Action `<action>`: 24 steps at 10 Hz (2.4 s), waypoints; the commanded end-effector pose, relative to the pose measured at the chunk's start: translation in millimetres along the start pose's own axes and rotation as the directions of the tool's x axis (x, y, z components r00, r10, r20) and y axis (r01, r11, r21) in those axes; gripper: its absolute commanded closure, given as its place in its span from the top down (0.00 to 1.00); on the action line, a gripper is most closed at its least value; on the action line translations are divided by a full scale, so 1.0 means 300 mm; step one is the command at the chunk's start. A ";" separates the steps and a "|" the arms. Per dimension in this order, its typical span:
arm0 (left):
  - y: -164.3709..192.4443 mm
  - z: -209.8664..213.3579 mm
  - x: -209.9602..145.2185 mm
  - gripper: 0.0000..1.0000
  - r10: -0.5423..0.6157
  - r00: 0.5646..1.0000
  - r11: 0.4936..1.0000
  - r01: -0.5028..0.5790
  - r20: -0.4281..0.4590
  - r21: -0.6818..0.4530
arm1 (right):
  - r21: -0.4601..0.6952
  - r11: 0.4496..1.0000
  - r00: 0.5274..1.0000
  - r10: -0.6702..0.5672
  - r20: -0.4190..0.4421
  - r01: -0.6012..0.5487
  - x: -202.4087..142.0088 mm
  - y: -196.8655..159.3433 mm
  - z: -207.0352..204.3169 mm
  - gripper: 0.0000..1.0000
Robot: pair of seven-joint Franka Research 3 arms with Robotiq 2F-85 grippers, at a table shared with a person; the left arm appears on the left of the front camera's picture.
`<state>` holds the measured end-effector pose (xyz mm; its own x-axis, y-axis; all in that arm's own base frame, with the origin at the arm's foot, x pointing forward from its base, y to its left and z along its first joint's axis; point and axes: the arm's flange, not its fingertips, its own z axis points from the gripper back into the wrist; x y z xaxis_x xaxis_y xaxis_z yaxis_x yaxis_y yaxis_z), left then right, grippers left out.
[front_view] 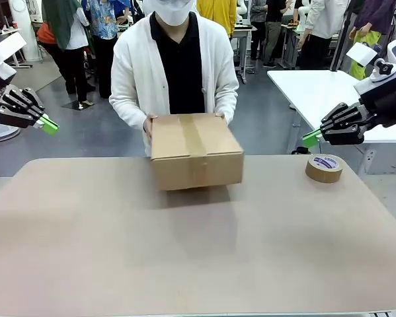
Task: Wrap the clocks to prevent damage.
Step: After the human seals the box with tape, release both hands from the side flaps of the Package Box.
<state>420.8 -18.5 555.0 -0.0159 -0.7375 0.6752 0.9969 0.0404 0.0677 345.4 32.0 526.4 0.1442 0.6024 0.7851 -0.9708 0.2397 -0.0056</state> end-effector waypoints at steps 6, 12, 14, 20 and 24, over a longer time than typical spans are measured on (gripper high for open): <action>-0.053 0.053 -0.002 1.00 0.029 1.000 0.999 -0.029 0.006 -0.033 | 0.014 1.000 1.000 -0.006 -0.011 0.006 -0.055 0.019 -0.002 1.00; -0.060 0.048 0.003 0.90 0.044 0.999 0.997 -0.045 -0.020 -0.067 | 0.002 1.000 0.998 0.009 -0.062 -0.009 -0.057 0.081 0.010 0.97; -0.089 0.073 0.024 0.99 0.063 0.993 0.997 -0.067 -0.102 -0.029 | 0.001 1.000 0.999 0.010 -0.040 -0.010 -0.046 0.035 0.014 1.00; -0.048 0.082 -0.022 1.00 0.037 0.991 0.996 -0.026 0.127 -0.090 | 0.032 0.999 0.995 -0.009 0.099 0.006 -0.024 0.023 0.075 1.00; -0.066 0.274 -0.189 1.00 0.067 0.863 0.992 -0.004 0.501 -0.125 | 0.157 0.987 0.883 -0.035 0.468 -0.044 -0.149 -0.135 0.309 1.00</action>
<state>390.3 62.9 578.7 -0.0077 -0.3688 0.9295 0.9998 -0.0211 -0.0001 342.2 -61.0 559.7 0.0696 0.2433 0.9674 -0.9864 0.1613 0.0304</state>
